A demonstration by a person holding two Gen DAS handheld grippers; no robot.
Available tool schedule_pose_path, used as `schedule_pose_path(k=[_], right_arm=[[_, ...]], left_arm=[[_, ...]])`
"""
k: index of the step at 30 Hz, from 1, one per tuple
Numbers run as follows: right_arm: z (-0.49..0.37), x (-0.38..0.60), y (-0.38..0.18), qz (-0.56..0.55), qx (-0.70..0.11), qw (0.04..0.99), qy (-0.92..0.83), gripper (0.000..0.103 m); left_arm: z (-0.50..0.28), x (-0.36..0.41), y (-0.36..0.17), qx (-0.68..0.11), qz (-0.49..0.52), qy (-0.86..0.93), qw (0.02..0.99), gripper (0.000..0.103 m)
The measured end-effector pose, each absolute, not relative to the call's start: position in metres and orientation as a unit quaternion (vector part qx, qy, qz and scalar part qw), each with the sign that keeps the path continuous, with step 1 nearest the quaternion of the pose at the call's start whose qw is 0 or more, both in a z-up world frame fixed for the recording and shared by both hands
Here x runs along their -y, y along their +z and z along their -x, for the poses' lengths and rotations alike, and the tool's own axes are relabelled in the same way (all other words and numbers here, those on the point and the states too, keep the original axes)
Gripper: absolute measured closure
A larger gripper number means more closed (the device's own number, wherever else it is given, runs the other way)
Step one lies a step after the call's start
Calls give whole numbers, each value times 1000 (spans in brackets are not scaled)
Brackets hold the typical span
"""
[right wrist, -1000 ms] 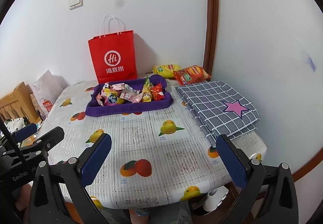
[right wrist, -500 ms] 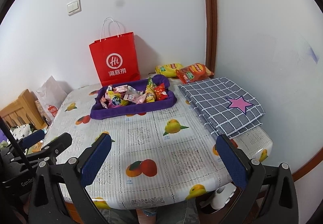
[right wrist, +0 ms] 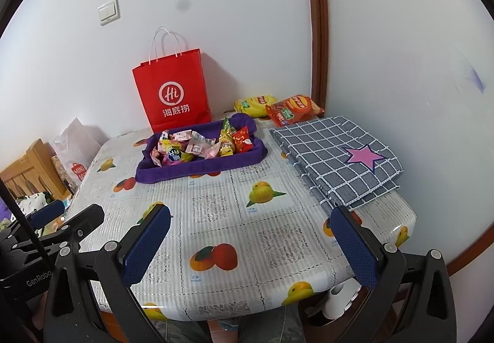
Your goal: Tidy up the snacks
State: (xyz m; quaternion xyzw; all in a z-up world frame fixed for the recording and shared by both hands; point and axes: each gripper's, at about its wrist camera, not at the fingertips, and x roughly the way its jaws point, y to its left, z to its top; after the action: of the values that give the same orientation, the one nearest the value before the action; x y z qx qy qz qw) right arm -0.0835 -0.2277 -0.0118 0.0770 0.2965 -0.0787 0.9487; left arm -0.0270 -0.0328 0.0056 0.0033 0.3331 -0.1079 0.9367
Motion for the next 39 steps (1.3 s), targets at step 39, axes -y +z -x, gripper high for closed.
schedule_pose_path(k=[39], right_arm=[[92, 227, -10, -87, -290, 950, -74, 1]], left_arm=[[28, 43, 8, -331, 6, -119, 936, 12]])
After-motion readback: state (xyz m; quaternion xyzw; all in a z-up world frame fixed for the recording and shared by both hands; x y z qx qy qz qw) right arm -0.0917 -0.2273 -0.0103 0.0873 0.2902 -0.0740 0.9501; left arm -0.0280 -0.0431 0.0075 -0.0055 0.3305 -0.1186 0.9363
